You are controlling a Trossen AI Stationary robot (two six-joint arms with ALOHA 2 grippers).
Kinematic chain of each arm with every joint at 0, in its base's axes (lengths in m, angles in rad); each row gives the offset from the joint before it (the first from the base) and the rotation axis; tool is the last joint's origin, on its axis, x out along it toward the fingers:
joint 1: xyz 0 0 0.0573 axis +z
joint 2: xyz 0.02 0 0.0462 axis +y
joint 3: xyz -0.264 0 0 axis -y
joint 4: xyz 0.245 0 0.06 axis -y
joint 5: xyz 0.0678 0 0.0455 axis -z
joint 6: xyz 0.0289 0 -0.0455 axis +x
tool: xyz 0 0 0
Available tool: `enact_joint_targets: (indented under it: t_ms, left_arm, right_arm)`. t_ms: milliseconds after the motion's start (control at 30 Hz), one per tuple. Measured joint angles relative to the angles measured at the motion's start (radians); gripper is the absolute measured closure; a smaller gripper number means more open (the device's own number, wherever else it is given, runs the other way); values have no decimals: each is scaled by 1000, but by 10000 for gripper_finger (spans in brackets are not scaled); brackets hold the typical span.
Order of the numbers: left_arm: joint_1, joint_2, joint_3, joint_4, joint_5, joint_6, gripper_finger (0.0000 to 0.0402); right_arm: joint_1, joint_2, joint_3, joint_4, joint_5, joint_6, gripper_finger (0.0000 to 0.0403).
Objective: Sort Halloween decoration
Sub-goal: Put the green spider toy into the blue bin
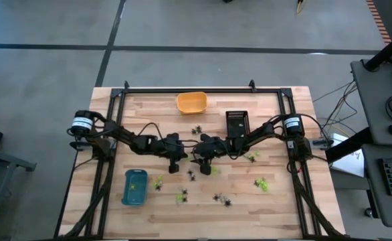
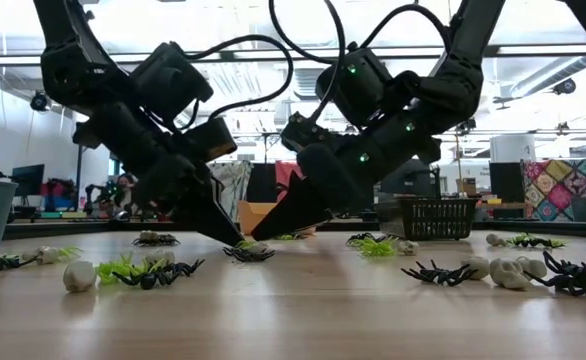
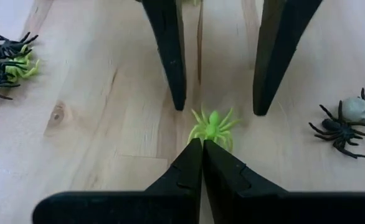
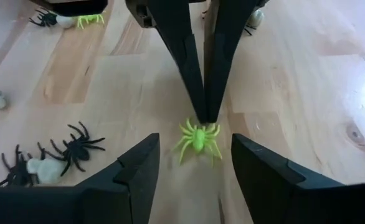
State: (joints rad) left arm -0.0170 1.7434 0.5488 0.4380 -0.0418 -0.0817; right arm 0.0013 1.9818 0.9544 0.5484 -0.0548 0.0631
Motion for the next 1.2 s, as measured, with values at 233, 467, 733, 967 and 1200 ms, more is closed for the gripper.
enact_joint_targets:
  t_ms: [233, 467, 733, 967, 1200]
  left_arm:
    - [0, 6, -1, 8, -1, -11, 402]
    - [-1, -2, -2, 7, -1, -32, 401]
    - [-1, -54, -7, -28, 1, -26, 402]
    - [-1, -134, -7, -61, -1, -10, 402]
    - [-1, -274, -6, -155, -31, 38, 402]
  right_arm:
    - [-1, 67, 58, -12, -1, -11, 196]
    - [-2, 65, 74, -75, 25, -38, 223]
    - [-4, 64, 72, -84, 30, -37, 286]
    - [-5, 55, 69, -76, 28, -47, 322]
    - [-5, 37, 67, -74, 21, -55, 344]
